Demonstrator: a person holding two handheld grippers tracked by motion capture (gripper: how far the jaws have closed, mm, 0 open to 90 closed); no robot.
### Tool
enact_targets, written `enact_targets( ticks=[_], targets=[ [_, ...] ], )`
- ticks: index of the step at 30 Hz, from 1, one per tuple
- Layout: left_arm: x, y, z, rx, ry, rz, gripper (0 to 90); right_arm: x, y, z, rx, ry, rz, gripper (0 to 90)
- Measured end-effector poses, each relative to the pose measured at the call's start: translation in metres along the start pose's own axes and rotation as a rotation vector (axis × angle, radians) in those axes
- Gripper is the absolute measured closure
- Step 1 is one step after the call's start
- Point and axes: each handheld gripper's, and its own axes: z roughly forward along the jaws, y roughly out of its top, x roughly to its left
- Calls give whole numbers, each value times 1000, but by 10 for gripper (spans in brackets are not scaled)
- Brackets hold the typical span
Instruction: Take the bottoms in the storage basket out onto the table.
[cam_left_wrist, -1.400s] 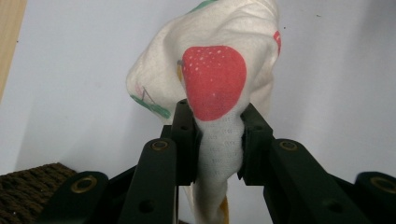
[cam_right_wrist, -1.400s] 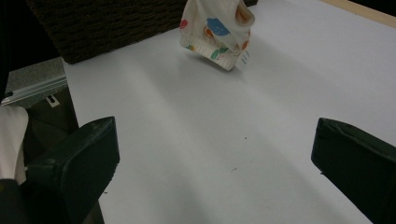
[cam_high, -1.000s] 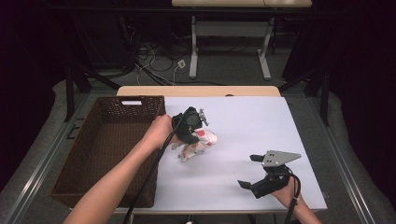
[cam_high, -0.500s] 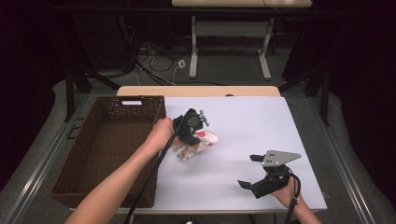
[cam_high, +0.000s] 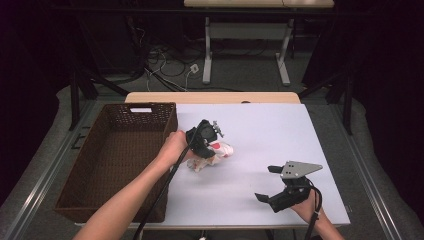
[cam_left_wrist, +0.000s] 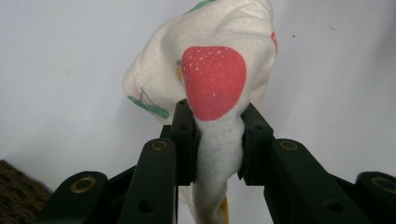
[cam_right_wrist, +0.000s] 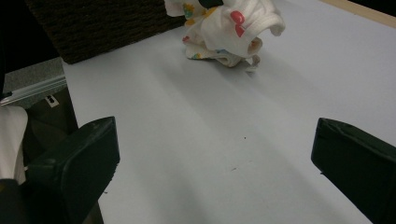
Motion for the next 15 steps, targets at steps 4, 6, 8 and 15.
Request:
enact_targets(
  ticks=[4,6,8,15],
  targets=[
    [1,-1,3,-1,-1,-6,723,0,0,0,-9,-2,1,7],
    [2,-1,4,-6,-2,-12,723,0,0,0,0,0,2,7],
    [2,-2,6,-9,-4,-18,723,0,0,0,0,-2,2,7],
    [5,-3,11,-25,1,-45,721,0,0,0,-1,-1,2,7]
  ],
)
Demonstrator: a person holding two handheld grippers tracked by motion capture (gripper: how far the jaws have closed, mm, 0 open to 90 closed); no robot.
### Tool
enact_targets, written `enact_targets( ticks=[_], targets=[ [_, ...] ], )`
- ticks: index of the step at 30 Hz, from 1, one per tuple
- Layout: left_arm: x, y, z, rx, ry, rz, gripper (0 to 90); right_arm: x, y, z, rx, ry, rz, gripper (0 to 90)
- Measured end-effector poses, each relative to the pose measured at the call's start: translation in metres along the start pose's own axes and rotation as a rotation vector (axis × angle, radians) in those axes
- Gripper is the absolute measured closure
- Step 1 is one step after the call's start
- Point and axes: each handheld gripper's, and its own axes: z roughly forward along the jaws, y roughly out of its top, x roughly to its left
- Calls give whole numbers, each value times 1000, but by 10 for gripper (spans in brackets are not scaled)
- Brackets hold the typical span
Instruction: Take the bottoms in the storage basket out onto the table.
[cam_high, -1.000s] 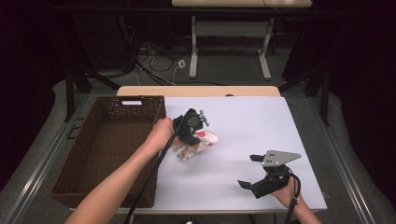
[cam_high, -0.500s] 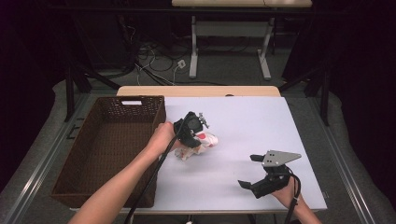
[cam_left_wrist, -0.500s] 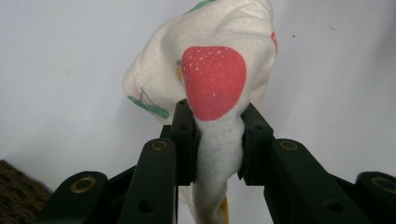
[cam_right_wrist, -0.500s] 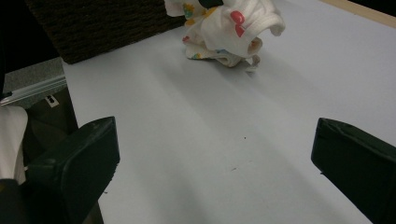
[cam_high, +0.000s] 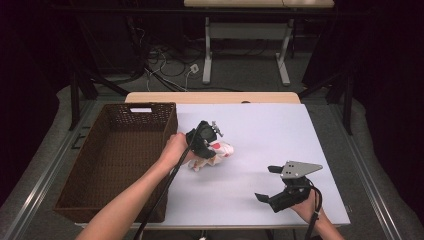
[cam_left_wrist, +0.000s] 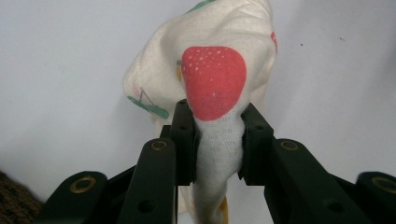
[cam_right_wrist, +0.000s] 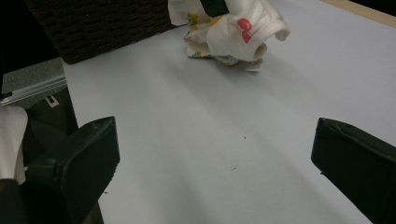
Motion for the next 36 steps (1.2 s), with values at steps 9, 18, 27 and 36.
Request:
enact_targets(
  ticks=[9,18,27,36],
  targets=[
    [1,0,11,-18,8,-31,717,0,0,0,-2,-2,1,7],
    [2,0,18,-28,-20,-60,710,0,0,0,3,-1,2,8],
    [5,-1,24,-38,-32,-82,704,0,0,0,-3,0,-1,7],
    [4,0,30,-38,-55,-109,697,0,0,0,-2,-2,-3,7]
  ],
)
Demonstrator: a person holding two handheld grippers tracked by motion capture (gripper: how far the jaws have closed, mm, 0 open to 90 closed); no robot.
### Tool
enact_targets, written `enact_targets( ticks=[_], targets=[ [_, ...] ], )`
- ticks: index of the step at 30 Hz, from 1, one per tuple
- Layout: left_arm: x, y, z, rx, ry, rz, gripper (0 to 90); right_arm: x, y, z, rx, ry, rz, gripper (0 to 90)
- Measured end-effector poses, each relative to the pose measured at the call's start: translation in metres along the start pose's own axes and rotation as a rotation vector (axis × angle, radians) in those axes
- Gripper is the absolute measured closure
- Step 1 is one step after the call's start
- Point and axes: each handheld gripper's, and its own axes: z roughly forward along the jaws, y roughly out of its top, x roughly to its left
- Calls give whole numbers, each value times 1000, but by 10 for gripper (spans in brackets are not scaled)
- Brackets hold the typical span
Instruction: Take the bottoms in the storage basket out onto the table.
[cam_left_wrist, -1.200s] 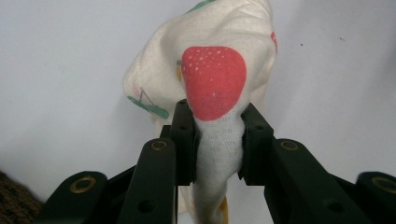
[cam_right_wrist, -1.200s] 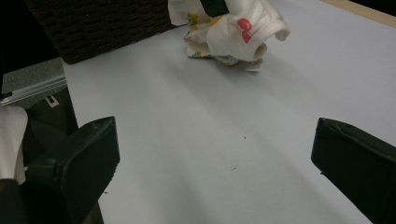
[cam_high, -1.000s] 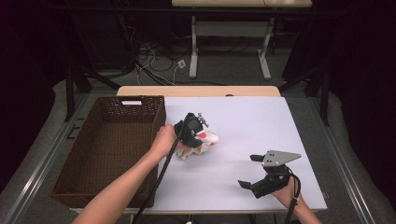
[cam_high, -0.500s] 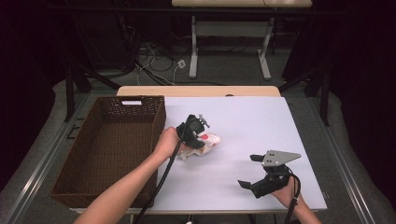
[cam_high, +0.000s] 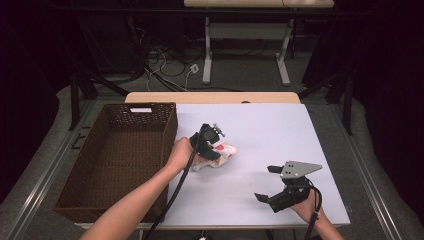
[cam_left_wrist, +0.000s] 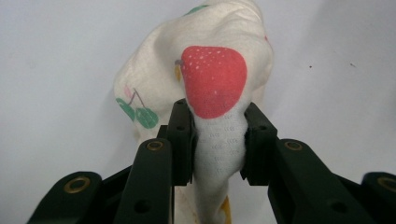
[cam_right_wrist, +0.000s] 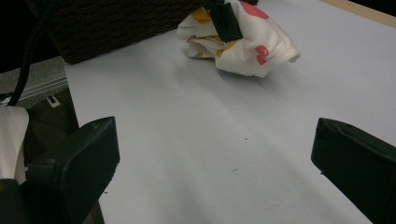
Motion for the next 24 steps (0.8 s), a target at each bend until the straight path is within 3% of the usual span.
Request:
enact_targets(
  ticks=[13,15,17,24],
  targets=[
    [1,2,11,23,-11,-7,686,0,0,0,-3,1,1,7],
    [0,1,13,22,-19,-31,682,0,0,1,-1,5,0,7],
    [1,1,13,28,-20,-26,678,1,0,1,0,6,1,7],
    [-2,2,21,83,-32,-38,656,-1,-1,0,8,3,3,7]
  ],
)
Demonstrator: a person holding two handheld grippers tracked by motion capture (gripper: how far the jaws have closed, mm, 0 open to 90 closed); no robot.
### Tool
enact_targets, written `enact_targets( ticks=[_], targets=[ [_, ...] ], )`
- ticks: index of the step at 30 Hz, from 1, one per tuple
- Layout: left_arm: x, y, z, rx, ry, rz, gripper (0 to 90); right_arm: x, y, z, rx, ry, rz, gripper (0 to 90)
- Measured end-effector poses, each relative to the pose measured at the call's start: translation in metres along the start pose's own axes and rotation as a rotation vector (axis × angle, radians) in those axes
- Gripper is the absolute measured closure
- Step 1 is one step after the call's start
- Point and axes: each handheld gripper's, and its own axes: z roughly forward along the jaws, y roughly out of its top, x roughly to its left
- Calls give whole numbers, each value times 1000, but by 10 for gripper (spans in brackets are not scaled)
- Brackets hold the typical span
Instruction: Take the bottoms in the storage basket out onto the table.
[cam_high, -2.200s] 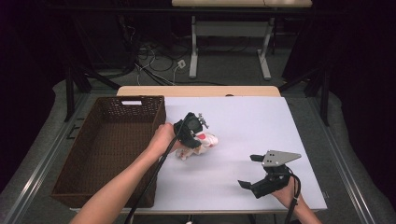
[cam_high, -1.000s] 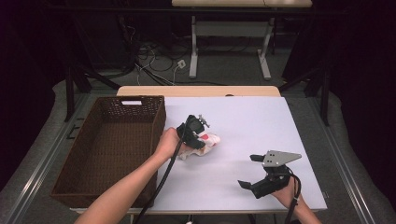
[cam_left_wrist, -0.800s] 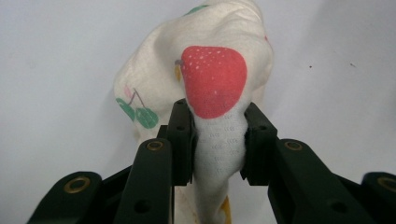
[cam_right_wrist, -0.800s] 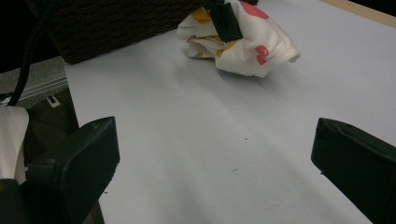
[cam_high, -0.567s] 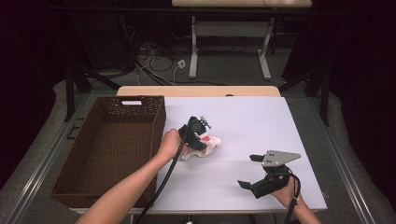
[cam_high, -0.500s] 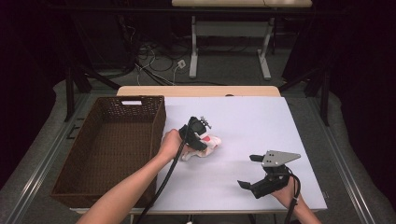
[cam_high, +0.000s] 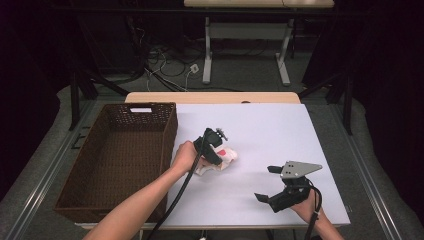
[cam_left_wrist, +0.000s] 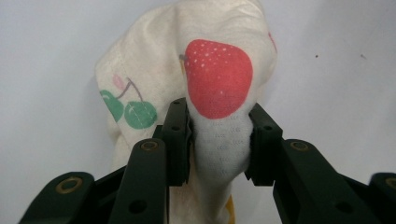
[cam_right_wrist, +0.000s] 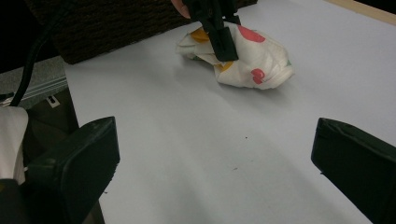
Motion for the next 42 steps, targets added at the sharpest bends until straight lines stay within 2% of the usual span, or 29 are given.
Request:
enact_targets(
  ticks=[3,7,14,17,20,27,30,32,42],
  targets=[
    [0,0,0,1,3,0,644,0,0,0,-4,-1,-6,7],
    [2,-1,3,-8,-2,-27,628,1,0,0,-8,1,-3,7],
    [0,0,7,8,7,-25,592,1,0,1,-8,3,-3,7],
    [0,0,5,-3,11,-19,523,1,0,1,-8,2,-4,7],
    [0,0,3,-16,17,-21,386,1,0,0,-10,1,-4,7],
    [2,-4,-8,-13,24,-38,160,1,0,0,-7,1,-4,7],
    [2,-6,-11,-18,30,-36,120,0,0,0,-8,1,-6,7],
    [0,-7,-17,-13,42,-19,87,0,0,0,-5,1,-8,7],
    [-3,-14,-33,-32,57,-5,57,0,0,0,0,0,0,8]
  ],
)
